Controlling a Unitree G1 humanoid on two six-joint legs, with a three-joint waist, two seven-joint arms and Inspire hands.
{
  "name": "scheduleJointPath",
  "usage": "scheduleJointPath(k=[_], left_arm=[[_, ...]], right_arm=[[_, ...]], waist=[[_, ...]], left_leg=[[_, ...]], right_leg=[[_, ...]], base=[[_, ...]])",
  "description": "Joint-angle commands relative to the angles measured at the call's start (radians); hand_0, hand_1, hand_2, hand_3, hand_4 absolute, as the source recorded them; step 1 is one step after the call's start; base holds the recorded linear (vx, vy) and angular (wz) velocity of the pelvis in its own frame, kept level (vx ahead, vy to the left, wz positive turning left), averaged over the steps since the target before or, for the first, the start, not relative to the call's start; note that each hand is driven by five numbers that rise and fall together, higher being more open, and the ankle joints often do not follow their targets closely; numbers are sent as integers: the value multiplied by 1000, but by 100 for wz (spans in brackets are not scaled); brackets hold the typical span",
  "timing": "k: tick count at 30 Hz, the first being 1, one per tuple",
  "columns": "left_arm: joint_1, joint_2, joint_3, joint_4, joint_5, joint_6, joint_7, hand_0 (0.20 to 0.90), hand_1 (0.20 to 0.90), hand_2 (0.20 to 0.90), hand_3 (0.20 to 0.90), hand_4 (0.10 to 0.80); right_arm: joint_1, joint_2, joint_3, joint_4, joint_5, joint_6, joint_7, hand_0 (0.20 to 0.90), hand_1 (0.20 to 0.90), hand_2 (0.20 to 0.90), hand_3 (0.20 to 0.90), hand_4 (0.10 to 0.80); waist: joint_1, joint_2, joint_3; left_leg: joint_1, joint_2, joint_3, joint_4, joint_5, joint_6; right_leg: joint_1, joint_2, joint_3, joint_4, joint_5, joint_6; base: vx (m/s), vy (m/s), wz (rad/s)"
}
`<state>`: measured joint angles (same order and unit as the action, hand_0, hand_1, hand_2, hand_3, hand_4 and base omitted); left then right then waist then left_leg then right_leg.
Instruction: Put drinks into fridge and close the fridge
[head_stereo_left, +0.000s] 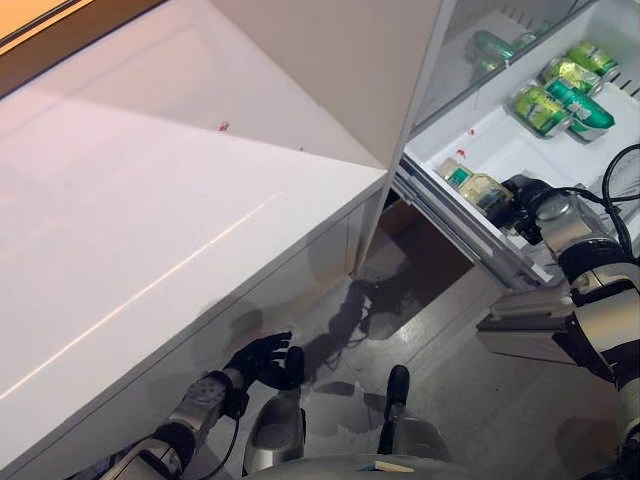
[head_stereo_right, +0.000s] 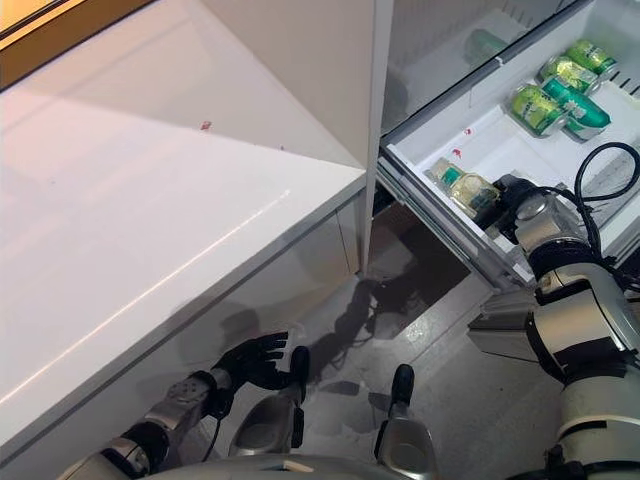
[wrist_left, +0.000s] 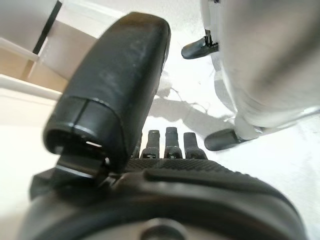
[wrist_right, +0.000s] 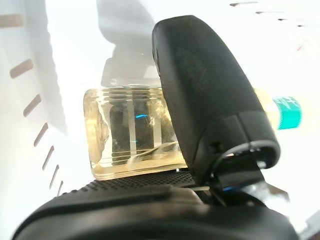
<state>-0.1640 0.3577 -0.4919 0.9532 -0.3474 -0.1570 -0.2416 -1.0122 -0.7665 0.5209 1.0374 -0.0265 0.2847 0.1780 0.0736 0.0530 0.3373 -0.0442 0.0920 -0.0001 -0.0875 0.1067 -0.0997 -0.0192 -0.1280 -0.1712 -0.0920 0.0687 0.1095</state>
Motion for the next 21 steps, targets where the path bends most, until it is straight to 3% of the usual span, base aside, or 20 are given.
scheduleJointPath(k=[1, 6, 9, 13, 17, 19, 20, 21], left_arm=[[2, -4, 5, -35, 43, -20, -10, 900, 900, 900, 900, 800], [32, -3, 23, -23, 56, -7, 3, 900, 900, 900, 900, 800], [49, -6, 32, -5, 58, -4, 11, 900, 900, 900, 900, 800], [69, -15, 37, 33, 60, -22, 14, 900, 900, 900, 900, 800], [80, -33, 41, 48, 50, -13, 19, 900, 900, 900, 900, 800], [86, -34, 39, 48, 50, -9, 19, 900, 900, 900, 900, 800], [95, -45, 33, 50, 51, -1, 29, 900, 900, 900, 900, 800], [102, -47, 32, 52, 53, 0, 34, 900, 900, 900, 900, 800]], right_arm=[[-114, -41, -9, -148, 146, -42, -48, 900, 900, 900, 900, 800], [-89, -85, -71, -243, 250, -78, -104, 900, 900, 900, 900, 800], [-70, -117, -114, -312, 312, -130, -202, 900, 900, 900, 900, 800], [-14, -134, -239, -442, 313, -270, -393, 900, 900, 900, 900, 800], [99, -156, -358, -544, 177, -398, -629, 900, 900, 900, 900, 800], [129, -160, -388, -553, 147, -424, -685, 900, 900, 900, 900, 800], [182, -159, -439, -557, 126, -453, -789, 900, 900, 900, 900, 800], [222, -148, -470, -568, 132, -472, -817, 900, 900, 900, 900, 800]], waist=[[-1, -27, -47], [-20, -45, -78], [-33, -56, -101], [-50, -66, -134], [-64, -70, -166], [-63, -71, -174], [-68, -71, -187], [-70, -71, -193]], left_leg=[[-7, -93, 29, 13, -52, 76], [21, -89, 48, 9, -62, 76], [40, -87, 59, 7, -69, 76], [65, -86, 72, 5, -82, 80], [87, -90, 78, 5, -98, 86], [92, -91, 80, 5, -101, 88], [102, -92, 82, 5, -107, 93], [107, -92, 84, 5, -111, 94]], right_leg=[[-57, 67, 71, 57, 3, -75], [-36, 71, 82, 56, -1, -73], [-18, 73, 88, 51, -2, -71], [0, 76, 100, 51, -8, -66], [21, 77, 110, 46, -14, -59], [26, 77, 113, 44, -14, -57], [36, 76, 116, 42, -15, -54], [40, 76, 117, 42, -16, -52]], base=[[23, 37, -5], [28, 36, -8], [41, 40, -3], [33, 50, -8], [32, 61, -8], [26, 49, 0], [26, 61, -7], [36, 76, -11]])
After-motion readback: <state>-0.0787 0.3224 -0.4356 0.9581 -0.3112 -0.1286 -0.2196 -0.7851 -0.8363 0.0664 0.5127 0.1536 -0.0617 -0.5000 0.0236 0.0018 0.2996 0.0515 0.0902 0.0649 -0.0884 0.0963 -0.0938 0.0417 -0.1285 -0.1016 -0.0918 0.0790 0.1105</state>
